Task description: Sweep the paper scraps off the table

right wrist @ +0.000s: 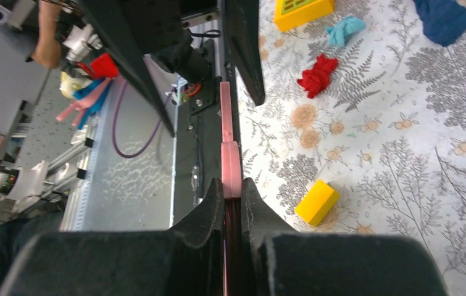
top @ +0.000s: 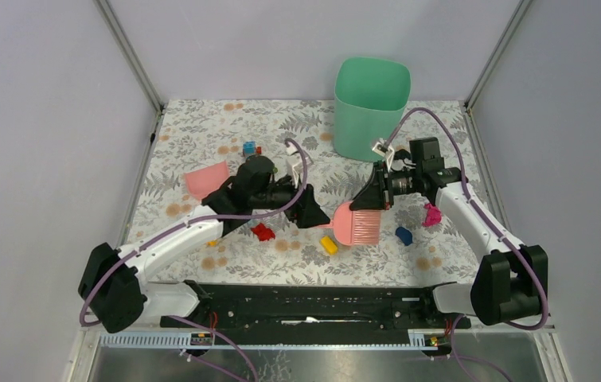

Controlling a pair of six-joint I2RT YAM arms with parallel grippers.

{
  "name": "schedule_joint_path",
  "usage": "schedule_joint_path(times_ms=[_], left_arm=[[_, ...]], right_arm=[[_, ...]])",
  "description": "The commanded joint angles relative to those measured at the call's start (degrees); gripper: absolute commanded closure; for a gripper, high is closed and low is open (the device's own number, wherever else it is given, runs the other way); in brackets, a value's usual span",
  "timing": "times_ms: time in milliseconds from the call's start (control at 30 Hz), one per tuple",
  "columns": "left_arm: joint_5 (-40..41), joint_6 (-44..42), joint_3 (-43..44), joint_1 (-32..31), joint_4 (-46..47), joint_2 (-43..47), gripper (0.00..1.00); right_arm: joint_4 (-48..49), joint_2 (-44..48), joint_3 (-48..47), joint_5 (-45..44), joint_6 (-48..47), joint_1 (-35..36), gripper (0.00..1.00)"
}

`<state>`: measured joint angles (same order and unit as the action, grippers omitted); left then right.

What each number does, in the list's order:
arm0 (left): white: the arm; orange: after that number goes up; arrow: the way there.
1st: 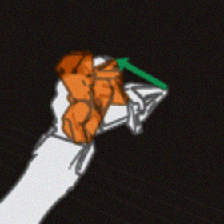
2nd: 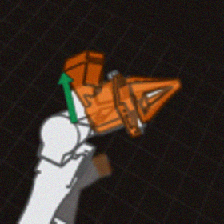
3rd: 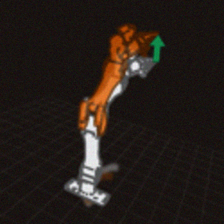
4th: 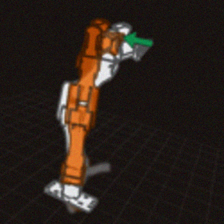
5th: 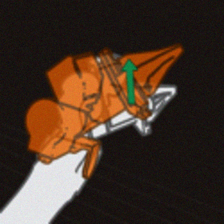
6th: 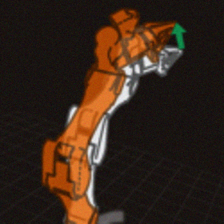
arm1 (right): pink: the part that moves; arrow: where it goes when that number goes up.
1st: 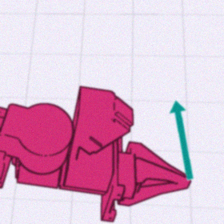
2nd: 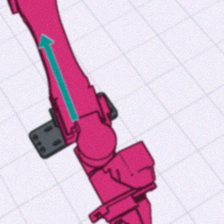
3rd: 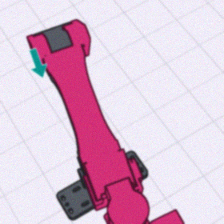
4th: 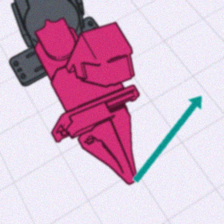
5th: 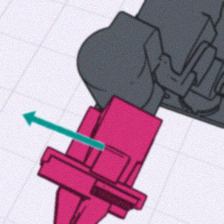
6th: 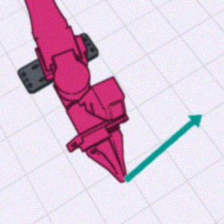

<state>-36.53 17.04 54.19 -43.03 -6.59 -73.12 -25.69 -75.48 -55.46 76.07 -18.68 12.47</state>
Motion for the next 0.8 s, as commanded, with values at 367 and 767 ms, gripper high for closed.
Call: schedule_joint_path(times_ms=[367, 767], left_arm=[[-2.0, 21.1, -15.5, 2.8, 26.7, 8.2, 0.50], [-4.5, 22.1, -16.0, 2.8, 28.5, 7.3, 0.68]], right_arm=[[11.8, -0.2, 1.6, 9.2, 13.0, -2.5, 1.00], [16.5, 0.6, 3.7, 8.3, 16.8, -3.3, 1.00]])
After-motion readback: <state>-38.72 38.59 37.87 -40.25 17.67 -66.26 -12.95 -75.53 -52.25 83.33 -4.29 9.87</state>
